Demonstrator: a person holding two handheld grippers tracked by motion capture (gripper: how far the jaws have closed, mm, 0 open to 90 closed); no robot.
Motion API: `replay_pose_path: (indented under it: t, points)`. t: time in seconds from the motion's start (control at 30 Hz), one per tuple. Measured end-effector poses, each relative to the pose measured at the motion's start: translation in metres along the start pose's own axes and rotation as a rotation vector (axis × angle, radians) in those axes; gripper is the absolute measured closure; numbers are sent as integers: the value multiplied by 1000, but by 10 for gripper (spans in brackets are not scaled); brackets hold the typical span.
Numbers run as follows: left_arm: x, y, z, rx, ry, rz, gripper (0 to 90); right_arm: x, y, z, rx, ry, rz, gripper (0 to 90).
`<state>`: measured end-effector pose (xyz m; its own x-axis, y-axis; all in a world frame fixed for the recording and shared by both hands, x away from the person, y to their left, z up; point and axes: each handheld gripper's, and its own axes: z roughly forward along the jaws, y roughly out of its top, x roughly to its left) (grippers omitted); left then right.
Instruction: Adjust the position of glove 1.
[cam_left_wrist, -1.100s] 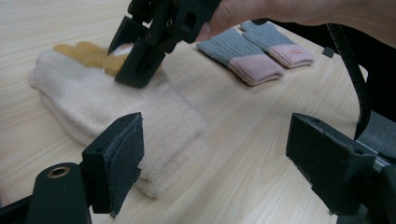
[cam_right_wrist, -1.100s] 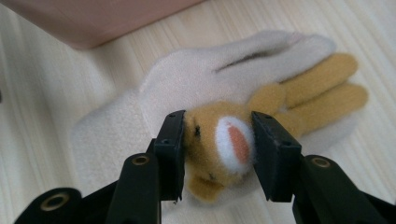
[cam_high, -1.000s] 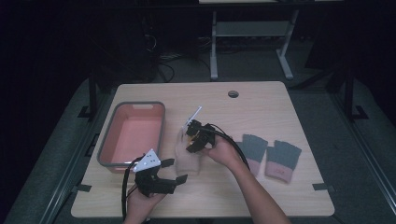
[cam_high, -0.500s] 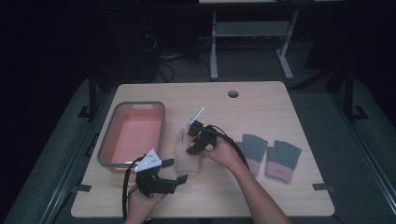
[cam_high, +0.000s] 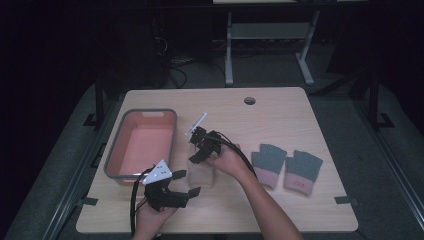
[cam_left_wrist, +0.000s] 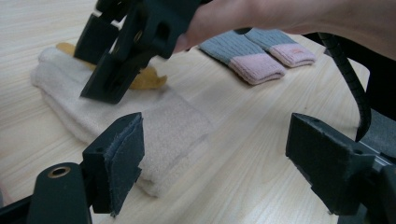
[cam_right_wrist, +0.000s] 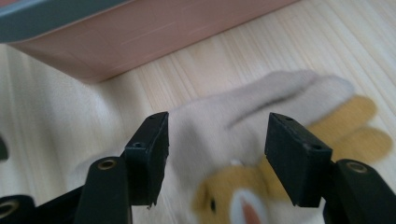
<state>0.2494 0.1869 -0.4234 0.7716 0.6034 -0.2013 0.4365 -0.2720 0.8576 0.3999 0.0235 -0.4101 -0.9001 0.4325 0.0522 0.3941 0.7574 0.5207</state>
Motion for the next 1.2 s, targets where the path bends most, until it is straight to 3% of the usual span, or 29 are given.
replay_pose_path:
  t: [0.23,0.4,0.7,0.8,1.1,1.2]
  points:
    - [0,0,-1,0,-3,1,194,5,10,19,63,-23,-41,342]
    - [0,0,-1,-6,-3,-1,194,6,8,31,111,-42,-51,382]
    - [-1,1,0,-2,-5,-3,194,2,-1,23,127,-53,-39,393]
    - [-1,0,2,-11,-34,-47,195,0,-9,18,127,-58,-26,392]
    - [-7,4,13,19,-34,-55,197,-7,-35,2,124,-67,18,386]
    - [-10,6,19,34,-54,-63,207,-8,-41,-1,116,-69,29,379]
